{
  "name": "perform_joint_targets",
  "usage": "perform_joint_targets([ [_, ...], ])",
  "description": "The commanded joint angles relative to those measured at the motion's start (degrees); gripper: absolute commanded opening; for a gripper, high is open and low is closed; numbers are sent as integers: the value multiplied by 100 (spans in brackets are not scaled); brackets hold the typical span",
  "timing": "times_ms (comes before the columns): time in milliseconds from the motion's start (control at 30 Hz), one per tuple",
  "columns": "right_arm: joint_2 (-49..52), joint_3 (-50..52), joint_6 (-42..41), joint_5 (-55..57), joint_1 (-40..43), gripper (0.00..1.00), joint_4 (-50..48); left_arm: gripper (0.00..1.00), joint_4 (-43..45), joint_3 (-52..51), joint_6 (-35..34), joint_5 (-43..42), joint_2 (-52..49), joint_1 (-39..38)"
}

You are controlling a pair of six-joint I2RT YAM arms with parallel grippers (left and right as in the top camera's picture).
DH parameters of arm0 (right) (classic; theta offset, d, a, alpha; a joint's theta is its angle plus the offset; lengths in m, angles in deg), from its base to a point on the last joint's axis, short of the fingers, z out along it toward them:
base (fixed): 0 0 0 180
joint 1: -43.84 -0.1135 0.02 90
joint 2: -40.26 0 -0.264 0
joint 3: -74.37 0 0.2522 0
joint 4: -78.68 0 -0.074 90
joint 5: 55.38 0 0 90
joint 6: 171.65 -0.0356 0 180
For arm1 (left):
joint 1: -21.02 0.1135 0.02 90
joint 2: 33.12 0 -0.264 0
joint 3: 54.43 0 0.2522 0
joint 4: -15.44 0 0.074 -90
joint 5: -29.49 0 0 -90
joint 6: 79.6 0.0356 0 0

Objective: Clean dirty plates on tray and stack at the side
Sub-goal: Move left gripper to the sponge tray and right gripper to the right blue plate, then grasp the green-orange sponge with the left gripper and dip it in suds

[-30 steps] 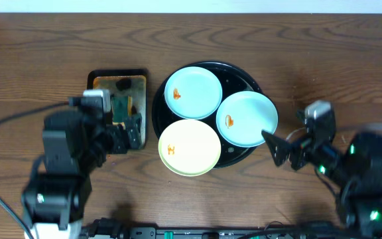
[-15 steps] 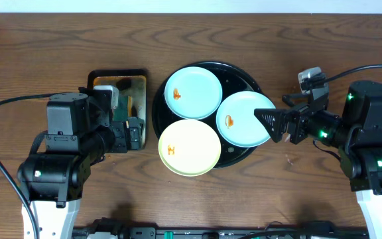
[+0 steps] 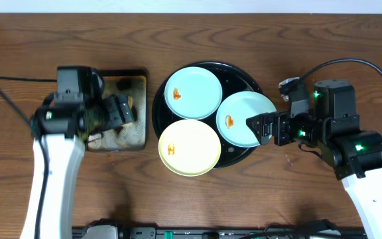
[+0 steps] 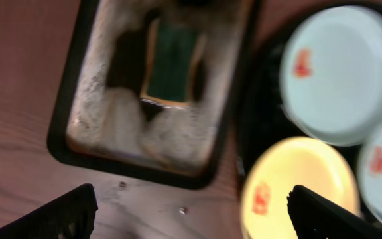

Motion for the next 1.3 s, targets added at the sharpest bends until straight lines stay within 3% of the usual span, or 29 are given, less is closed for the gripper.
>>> perform_joint_targets([
  [0, -22, -83, -177, -122, -59, 99, -103, 88, 219, 127, 299, 133, -809, 284],
  [167, -15, -83, -179, -120, -59, 99, -85, 53, 824, 127, 1224, 131, -1921, 308],
  [267, -15, -83, -179, -120, -59, 99, -85, 54, 1117, 127, 1388, 129, -2365, 306],
  [467, -15, -83, -177, -120, -59, 99, -66, 66, 1659, 127, 1405, 240, -3136, 308],
  [600, -15, -83, -179, -120, -59, 99, -66, 63, 1882, 111, 1453, 236, -3397, 306],
  [800, -15, -83, -179, -120, -59, 99, -42, 33, 1967, 66, 1639, 238, -3812, 308],
  [867, -15, -83, -179, -122, -59, 99, -42, 15, 1961, 66, 1635, 238, -3930, 308],
  [933, -15, -83, -179, -120, -59, 99, -31, 8, 1919, 66, 1635, 236, -3976, 306],
  [1133, -15, -83, -179, -120, -59, 99, 2, 8, 1620, 247, 1633, 240, -3611, 308],
  [1167, -15, -83, -179, -120, -59, 99, 0, 16, 1558, 308, 1633, 240, -3462, 308],
  [1200, -15, -83, -177, -120, -59, 99, 0, 32, 1530, 343, 1635, 238, -3344, 308],
  [1267, -15, -83, -179, -120, -59, 99, 4, 49, 1508, 358, 1635, 238, -3075, 308],
])
